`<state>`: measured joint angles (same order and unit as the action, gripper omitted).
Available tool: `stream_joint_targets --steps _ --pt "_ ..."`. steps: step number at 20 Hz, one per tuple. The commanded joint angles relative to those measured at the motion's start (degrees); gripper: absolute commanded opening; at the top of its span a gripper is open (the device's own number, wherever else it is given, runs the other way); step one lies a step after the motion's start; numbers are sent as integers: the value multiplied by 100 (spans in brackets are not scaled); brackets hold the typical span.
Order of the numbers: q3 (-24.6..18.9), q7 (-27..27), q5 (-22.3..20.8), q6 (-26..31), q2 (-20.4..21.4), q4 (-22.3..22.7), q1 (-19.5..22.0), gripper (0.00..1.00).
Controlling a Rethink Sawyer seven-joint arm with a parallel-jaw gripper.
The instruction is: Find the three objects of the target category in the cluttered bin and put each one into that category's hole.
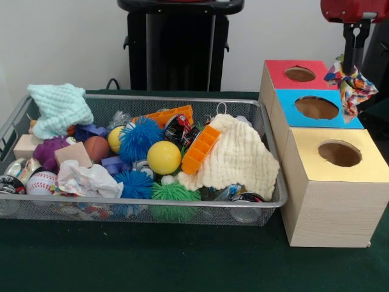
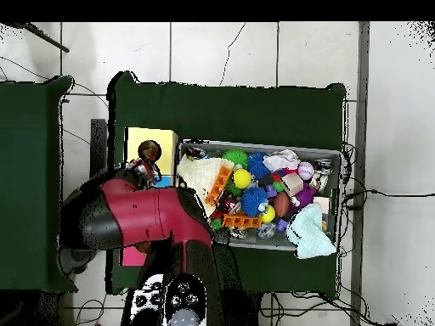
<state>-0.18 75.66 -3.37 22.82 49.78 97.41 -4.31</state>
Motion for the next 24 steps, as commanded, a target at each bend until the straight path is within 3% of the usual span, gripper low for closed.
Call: stream_joint_targets --steps 1,6,15,24 --pt "-104 1006 148 335 -330 -152 288 0" --pt "-75 1049 123 221 -344 -117 280 0" --pt "110 1089 97 518 -343 -357 112 0" --pt "276 1286 201 442 -622 -651 -166 0"
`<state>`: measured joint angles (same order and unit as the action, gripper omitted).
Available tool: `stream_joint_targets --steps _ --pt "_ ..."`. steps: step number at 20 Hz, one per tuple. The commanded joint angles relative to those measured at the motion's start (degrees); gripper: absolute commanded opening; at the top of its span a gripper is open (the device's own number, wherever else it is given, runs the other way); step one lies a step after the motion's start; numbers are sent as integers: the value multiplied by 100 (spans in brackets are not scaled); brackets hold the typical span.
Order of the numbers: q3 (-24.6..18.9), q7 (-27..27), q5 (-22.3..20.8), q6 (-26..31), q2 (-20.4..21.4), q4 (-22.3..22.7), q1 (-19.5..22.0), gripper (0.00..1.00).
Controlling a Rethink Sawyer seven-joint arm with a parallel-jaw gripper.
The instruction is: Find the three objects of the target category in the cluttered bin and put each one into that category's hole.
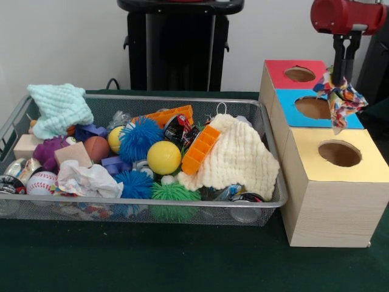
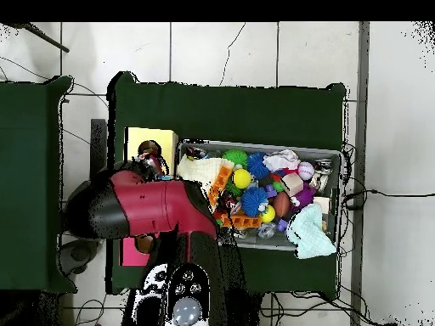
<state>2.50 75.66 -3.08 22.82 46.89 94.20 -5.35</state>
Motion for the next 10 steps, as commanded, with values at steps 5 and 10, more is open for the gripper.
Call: stream_joint_targets --steps 5,10 --pt "33 1284 181 326 -404 -338 -83 0" --pt "-109 1290 231 -79 -567 -231 12 0"
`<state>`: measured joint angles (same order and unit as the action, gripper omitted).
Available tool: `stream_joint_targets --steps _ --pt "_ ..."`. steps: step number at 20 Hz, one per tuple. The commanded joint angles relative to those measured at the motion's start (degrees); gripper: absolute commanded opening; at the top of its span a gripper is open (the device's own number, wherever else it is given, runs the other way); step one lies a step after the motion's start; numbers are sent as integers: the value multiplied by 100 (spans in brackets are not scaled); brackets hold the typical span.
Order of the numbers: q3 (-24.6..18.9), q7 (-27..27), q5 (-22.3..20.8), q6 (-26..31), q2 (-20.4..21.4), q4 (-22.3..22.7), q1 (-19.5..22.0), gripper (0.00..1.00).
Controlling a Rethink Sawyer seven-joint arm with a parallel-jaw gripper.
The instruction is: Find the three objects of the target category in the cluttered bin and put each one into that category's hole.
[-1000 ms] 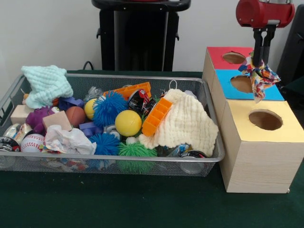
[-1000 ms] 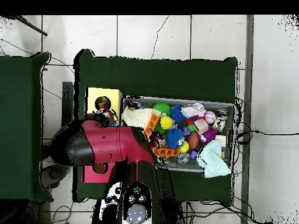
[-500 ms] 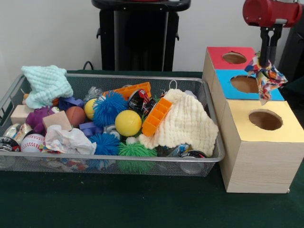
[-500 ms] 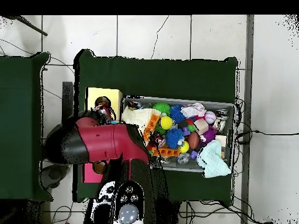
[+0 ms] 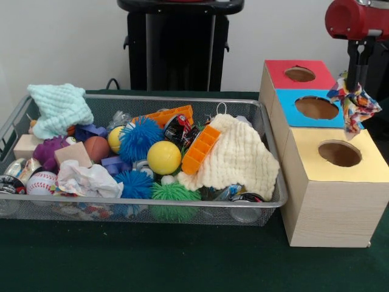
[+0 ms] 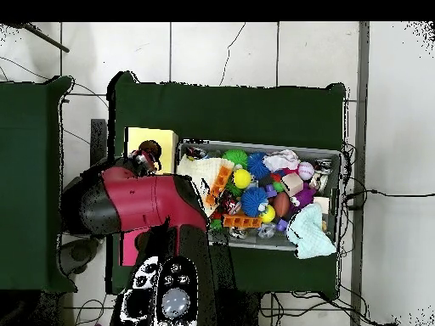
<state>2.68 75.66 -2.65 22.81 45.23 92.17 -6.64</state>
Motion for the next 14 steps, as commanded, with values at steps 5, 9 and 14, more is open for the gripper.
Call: stream_joint_targets --steps 5,9,14 --pt "-350 1071 75 -507 -584 99 404 0" --pt "-253 1088 25 -569 -638 92 367 0" --pt "-175 1126 -40 -802 -798 103 320 0"
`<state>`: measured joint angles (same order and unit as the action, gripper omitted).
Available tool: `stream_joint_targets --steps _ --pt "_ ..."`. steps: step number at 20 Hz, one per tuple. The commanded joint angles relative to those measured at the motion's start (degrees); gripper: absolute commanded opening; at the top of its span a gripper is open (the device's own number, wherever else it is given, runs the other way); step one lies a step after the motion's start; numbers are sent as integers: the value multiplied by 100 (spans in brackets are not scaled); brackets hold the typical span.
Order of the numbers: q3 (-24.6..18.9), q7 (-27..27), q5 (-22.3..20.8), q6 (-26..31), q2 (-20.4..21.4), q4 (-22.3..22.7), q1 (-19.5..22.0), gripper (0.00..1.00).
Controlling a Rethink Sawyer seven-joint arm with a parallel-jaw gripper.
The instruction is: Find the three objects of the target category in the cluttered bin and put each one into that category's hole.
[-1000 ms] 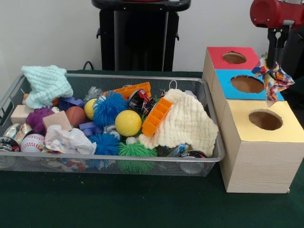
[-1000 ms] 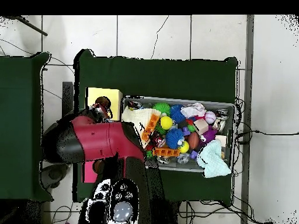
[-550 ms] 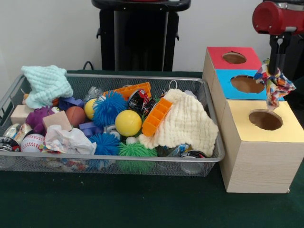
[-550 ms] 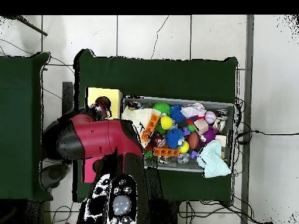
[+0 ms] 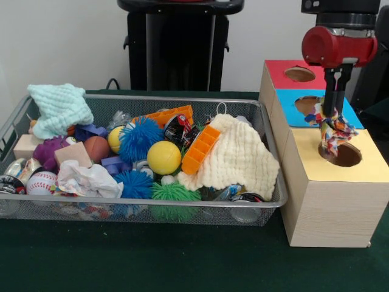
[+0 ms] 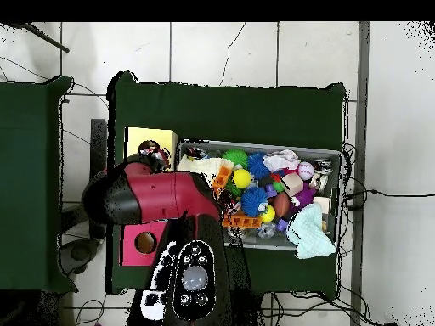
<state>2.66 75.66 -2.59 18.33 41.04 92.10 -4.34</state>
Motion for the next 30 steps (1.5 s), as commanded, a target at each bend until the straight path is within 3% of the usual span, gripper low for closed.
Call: stream_joint_targets --steps 1,13,30 --pt "-103 1147 -52 -344 -408 83 31 0" --pt "347 1389 120 -201 -496 -11 -470 0" --pt "523 1418 565 302 -358 -257 -722 0"
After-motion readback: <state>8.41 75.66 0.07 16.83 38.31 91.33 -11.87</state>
